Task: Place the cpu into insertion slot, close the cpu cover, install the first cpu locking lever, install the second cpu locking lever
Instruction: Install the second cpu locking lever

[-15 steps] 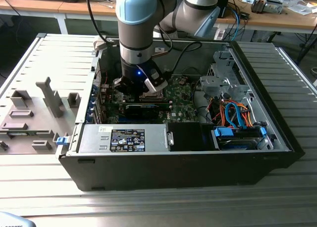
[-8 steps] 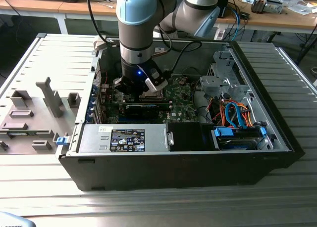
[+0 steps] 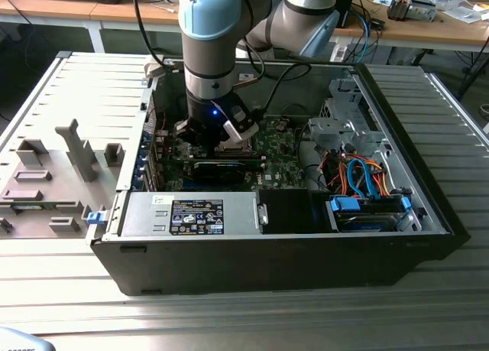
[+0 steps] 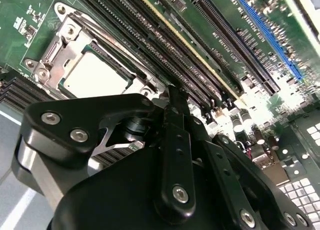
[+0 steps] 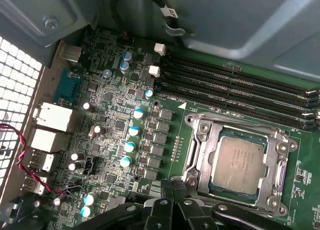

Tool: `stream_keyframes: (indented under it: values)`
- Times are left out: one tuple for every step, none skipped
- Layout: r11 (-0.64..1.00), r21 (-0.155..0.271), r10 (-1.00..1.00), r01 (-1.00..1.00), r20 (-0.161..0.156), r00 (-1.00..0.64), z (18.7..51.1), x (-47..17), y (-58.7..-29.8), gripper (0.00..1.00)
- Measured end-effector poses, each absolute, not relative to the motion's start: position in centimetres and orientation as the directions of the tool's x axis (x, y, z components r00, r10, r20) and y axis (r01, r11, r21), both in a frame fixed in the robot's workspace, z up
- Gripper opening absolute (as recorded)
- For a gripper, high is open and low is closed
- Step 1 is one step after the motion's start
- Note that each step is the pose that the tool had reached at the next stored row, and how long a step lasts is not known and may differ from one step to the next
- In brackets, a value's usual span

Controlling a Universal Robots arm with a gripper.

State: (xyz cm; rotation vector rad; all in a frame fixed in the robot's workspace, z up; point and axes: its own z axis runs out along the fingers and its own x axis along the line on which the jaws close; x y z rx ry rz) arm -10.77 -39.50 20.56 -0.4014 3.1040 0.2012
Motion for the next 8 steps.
stream_keyframes:
  values:
    - [0.959,0.127,-0.253,-0.253,-0.022,-0.967,20.55,-10.79,-39.87,0.11]
    - [0.959,0.128,-0.253,-0.253,-0.022,-0.967,20.55,-10.79,-40.17,0.11]
    - [0.959,0.129,-0.253,-0.254,-0.022,-0.967,20.56,-10.8,-40.34,0.11]
    - [0.959,0.13,-0.253,-0.253,-0.023,-0.967,20.56,-10.8,-40.43,0.11]
    - [0.958,0.134,-0.253,-0.254,-0.023,-0.967,20.56,-10.8,-40.57,0.11]
    - [0.958,0.135,-0.253,-0.254,-0.024,-0.967,20.56,-10.8,-40.6,0.11]
    - [0.958,0.136,-0.253,-0.254,-0.024,-0.967,20.56,-10.8,-40.61,0.11]
    - [0.957,0.136,-0.253,-0.254,-0.024,-0.967,20.56,-10.8,-40.63,0.11]
